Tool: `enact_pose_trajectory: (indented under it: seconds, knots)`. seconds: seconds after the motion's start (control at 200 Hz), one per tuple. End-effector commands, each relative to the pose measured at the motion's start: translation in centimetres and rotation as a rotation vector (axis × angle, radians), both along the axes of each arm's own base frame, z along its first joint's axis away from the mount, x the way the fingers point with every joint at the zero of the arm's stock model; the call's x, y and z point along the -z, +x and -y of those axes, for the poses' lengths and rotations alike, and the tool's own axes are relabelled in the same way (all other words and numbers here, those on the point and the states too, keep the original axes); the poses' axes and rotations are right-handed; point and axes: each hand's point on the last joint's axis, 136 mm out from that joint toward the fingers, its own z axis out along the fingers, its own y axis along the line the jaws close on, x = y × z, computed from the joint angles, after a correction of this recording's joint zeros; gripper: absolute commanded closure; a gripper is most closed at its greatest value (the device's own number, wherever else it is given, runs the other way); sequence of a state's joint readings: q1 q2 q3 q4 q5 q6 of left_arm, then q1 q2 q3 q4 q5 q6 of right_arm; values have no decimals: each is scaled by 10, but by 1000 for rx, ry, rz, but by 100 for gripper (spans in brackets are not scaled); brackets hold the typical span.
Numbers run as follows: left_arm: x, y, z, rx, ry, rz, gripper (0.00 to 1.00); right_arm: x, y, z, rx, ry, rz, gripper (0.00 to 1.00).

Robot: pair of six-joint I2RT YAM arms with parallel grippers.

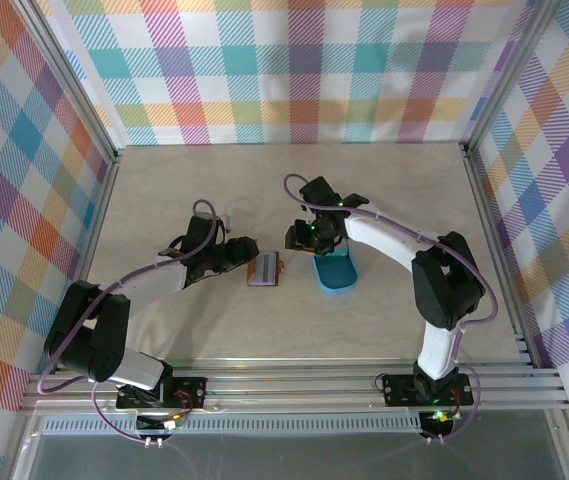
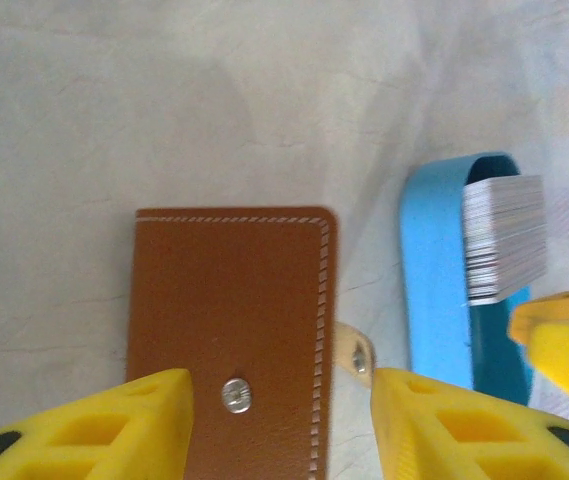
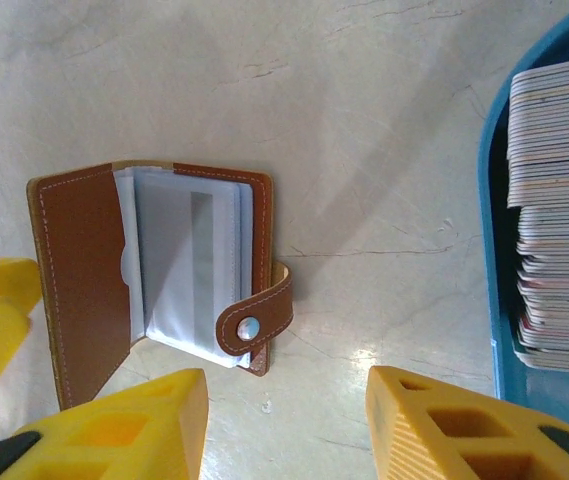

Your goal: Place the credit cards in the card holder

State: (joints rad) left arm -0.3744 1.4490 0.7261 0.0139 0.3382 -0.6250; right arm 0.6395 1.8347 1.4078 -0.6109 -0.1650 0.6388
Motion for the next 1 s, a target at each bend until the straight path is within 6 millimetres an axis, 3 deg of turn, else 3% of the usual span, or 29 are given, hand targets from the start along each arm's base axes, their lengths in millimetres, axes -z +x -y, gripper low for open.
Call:
enact_pose_trajectory:
  seconds: [0.0,0.27,0.455,0.56,0.75,0.88,0.995]
  knots:
    - [7,-1,-13,-67,16,-11,53,-13,-2,7,-4,0,20,54]
    - [-11,-4,-47,-225,62,90,60,-13,-4,9,-7,-6,19,54]
    - [-12,-6,-57,-256,66,97,44,-13,-5,8,-8,-4,14,55]
    - [-3,-8,-66,-295,73,61,43,-14,-5,8,-6,-2,17,55]
    - [11,-9,-86,-376,110,22,63,-16,-5,9,-9,-1,20,55]
    - [21,-1,-60,-248,37,-25,79,-15,-5,8,-15,-3,19,55]
    - [28,4,-39,-167,-28,-49,85,-10,-6,5,-38,-5,-1,55]
